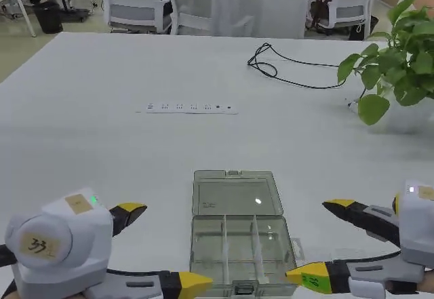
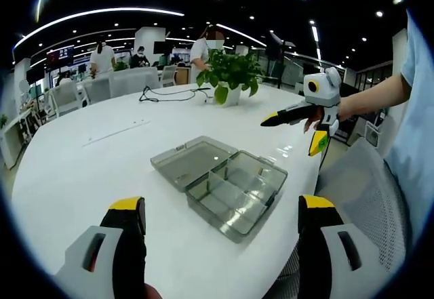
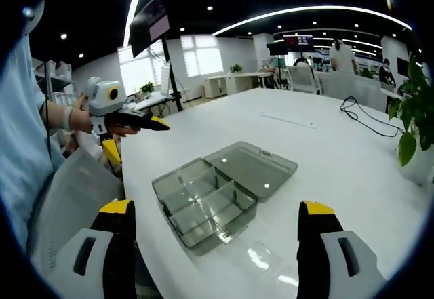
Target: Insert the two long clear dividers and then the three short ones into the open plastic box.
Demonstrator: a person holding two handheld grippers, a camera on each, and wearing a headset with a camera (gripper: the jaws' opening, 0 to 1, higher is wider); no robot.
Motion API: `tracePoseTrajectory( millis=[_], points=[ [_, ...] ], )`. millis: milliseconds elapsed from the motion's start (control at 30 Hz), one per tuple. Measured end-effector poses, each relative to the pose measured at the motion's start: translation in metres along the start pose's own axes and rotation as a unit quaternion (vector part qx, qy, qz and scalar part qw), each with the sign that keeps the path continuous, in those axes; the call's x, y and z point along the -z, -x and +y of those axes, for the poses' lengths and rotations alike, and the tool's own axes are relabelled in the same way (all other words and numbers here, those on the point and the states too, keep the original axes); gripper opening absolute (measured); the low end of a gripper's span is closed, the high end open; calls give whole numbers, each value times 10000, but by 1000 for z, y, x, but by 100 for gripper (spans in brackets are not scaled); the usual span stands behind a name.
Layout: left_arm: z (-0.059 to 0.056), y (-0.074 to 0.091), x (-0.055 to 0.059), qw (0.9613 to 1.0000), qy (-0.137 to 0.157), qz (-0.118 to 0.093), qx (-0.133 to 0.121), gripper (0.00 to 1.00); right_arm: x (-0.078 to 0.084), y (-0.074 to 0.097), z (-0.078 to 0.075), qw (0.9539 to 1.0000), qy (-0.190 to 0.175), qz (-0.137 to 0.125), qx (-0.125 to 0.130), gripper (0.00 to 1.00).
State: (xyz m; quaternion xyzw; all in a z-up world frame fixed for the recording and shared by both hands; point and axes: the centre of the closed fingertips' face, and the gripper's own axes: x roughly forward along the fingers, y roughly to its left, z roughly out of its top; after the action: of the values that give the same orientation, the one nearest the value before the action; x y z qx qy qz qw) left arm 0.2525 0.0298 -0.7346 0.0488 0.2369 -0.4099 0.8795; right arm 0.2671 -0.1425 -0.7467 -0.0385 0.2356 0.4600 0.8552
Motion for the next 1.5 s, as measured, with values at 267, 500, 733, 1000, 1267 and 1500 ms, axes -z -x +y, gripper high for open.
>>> tracePoseTrajectory(
  millis=[267,500,733,1000,1267,1500],
  points=[
    [-4,0,2,10000,12,14,-24,95,22,15,-15,9988,271,413,-25,100],
    [-5,1,3,10000,12,45,-59,95,37,22,-25,9954,507,807,-105,100],
    [-5,1,2,10000,2,41,-85,95,48,18,-26,9874,896,1264,-311,100],
    [-6,0,4,9999,9,57,-96,95,60,17,-32,9703,1383,1882,-625,88],
    [-7,1,6,9999,53,72,-123,95,70,9,-40,9517,1676,2446,-791,73],
    [-6,0,6,9999,67,54,-136,94,86,2,-47,9336,1823,2938,-939,62]
  ],
)
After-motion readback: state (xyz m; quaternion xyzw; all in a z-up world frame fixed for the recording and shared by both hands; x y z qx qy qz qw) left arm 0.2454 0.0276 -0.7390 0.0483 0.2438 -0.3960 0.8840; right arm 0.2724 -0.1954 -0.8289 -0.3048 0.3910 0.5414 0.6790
